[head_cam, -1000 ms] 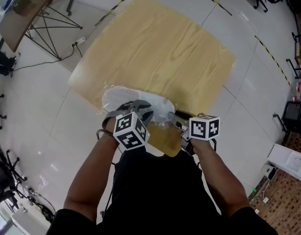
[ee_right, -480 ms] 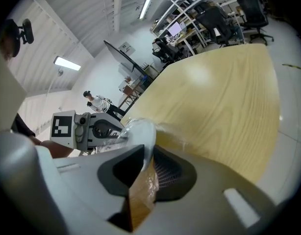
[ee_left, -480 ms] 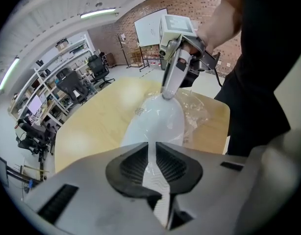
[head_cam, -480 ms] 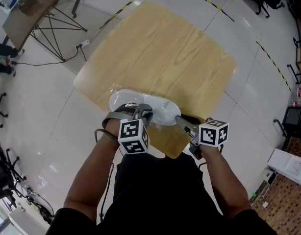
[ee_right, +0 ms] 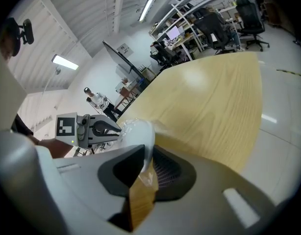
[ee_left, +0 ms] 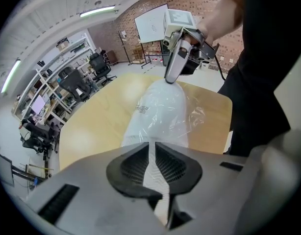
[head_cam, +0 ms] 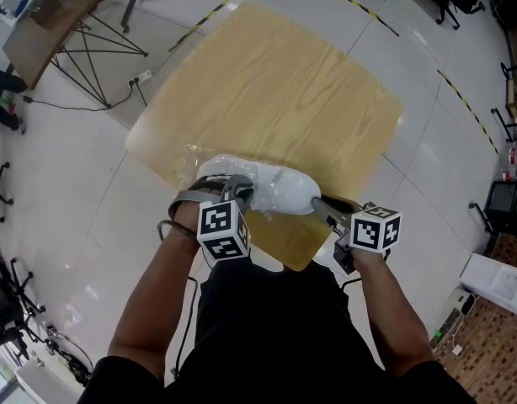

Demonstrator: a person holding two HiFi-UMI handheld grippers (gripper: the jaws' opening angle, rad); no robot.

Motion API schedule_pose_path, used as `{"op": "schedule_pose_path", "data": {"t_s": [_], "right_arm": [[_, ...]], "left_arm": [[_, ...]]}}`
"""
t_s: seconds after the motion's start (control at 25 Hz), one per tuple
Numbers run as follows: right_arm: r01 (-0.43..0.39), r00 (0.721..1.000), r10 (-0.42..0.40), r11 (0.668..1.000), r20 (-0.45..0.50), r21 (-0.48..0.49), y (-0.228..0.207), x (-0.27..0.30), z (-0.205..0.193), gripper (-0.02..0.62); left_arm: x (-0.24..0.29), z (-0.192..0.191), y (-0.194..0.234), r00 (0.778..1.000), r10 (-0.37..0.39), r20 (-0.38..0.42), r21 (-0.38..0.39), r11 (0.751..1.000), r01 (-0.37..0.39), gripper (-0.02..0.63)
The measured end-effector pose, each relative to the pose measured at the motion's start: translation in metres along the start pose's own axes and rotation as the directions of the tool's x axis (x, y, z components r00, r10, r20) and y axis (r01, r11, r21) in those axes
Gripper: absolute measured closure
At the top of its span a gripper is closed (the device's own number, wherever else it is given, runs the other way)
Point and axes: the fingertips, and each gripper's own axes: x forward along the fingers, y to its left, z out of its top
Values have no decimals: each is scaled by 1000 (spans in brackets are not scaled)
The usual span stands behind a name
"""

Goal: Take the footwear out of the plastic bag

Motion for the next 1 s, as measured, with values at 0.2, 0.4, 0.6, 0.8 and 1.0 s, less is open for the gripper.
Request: {"op": "schedule_pose_path", "data": {"t_s": [0.2,0.4,0.6,0.8,1.0], "right_arm": [[-3,1000,3,1000,-3,-1,1,3,-3,538],[-1,1000,1,1000,-18,-7,3,8,-7,538],[-5,1000,4,1000,-28,-14,4,10,-8,538],[-6,999,5,1000,-39,-22,8,14,-12,537],[-9,999,8,999,-42,-37,10,16,-12,538]], "left_arm": [[-3,-13,2,1000,11,-18,-13,1000,-11,561],[-4,-23,-1,1000,15,-23,-44,999,-16,561],[-7,-32,-1,999,20,-29,-66,998,-21,561],[-11,-41,0,999,26,-41,-78,997,-29,561],[-13,-47,1,998,34,-51,-81,996,-38,561]]}}
